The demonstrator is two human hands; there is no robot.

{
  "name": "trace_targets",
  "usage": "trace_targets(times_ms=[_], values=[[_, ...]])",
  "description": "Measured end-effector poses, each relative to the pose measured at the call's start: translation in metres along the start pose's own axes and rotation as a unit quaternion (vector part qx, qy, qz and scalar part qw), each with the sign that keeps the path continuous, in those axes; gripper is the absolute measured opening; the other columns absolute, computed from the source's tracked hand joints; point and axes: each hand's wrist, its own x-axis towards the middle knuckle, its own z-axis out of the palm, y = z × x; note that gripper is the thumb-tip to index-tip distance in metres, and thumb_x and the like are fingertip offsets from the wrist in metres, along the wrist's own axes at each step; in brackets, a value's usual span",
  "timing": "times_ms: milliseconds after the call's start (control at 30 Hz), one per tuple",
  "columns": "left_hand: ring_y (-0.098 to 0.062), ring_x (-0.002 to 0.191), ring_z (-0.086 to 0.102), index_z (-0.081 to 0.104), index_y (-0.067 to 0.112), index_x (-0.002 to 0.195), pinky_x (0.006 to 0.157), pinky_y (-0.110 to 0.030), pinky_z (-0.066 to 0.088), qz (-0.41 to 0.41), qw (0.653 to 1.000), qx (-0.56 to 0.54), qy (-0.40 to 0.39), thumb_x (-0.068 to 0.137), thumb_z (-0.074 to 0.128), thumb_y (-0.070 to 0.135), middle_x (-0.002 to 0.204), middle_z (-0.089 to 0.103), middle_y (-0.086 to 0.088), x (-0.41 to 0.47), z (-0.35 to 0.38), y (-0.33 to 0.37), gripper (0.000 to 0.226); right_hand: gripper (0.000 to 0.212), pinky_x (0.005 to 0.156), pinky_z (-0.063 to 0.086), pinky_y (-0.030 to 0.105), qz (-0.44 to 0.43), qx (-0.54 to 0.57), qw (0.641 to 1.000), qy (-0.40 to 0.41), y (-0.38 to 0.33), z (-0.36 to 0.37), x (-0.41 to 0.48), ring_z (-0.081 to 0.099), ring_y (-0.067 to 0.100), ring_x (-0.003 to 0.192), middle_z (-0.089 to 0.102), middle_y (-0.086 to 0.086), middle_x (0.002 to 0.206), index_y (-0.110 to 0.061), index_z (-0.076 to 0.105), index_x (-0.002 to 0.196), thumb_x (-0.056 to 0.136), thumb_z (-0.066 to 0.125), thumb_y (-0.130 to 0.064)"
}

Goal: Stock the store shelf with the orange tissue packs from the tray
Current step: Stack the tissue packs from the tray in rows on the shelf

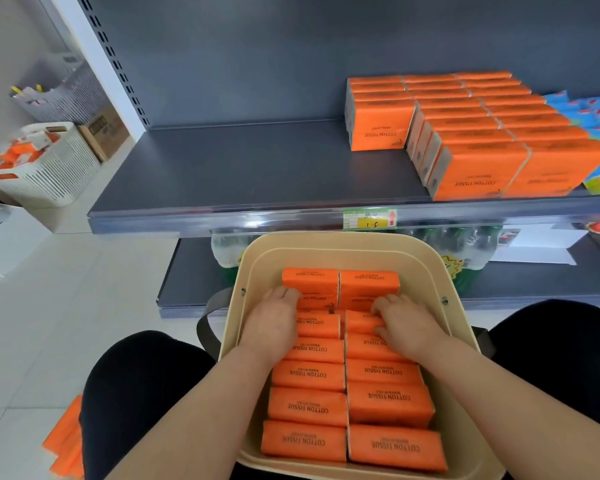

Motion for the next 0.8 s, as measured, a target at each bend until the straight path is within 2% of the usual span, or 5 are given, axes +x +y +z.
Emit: trace_targets(times_ms=[100,233,400,667,800], values=[[-0.017,0.114,0.048,0.052,0.018,0.125,0.091,-0.033,0.046,0.002,1.000,-0.006,-0.001,0.095,0.046,0.011,0.123,0.054,0.000,-0.001,0.000,0.000,0.031,0.029,0.092,0.037,0.036,-0.005,0.013,1.000,0.016,-0.005,-0.005,-0.007,0.050,0.018,0.113,0.056,-0.003,0.121,-0.026,0.044,0.119,0.093,0.053,-0.032],[-0.016,0.116,0.047,0.051,0.020,0.127,0.095,-0.032,0.043,0.001,1.000,-0.015,-0.022,0.097,0.048,0.031,0.126,0.054,0.001,-0.003,-0.002,0.000,0.033,0.038,0.093,0.034,0.036,-0.028,-0.025,0.992,0.123,-0.014,-0.018,-0.022,0.047,0.017,0.118,0.053,-0.008,0.126,-0.030,0.041,0.131,0.094,0.050,-0.034],[-0.018,0.122,0.044,0.048,0.023,0.132,0.102,-0.035,0.040,0.007,0.996,0.009,-0.092,0.092,0.053,0.045,0.131,0.053,0.001,-0.005,0.001,0.000,0.046,0.043,0.075,0.047,0.039,-0.063,-0.034,0.971,0.226,-0.013,-0.027,-0.050,0.062,0.021,0.097,0.065,-0.006,0.103,-0.029,0.061,0.118,0.077,0.071,-0.034],[-0.020,0.121,0.045,0.047,0.023,0.134,0.102,-0.033,0.038,0.000,0.994,0.021,-0.105,0.094,0.052,0.034,0.131,0.053,0.000,-0.003,0.008,-0.004,0.041,0.045,0.093,0.035,0.037,-0.044,0.005,0.982,0.182,-0.013,-0.017,-0.056,0.053,0.018,0.112,0.058,-0.009,0.124,-0.032,0.045,0.135,0.090,0.049,-0.029],[-0.020,0.124,0.043,0.045,0.022,0.137,0.105,-0.030,0.035,-0.013,0.993,0.008,-0.119,0.093,0.055,0.032,0.135,0.051,0.000,-0.003,0.009,-0.002,0.046,0.044,0.090,0.036,0.037,-0.052,0.009,0.979,0.195,-0.012,-0.013,-0.056,0.056,0.019,0.107,0.061,-0.007,0.120,-0.030,0.048,0.133,0.090,0.054,-0.024]])
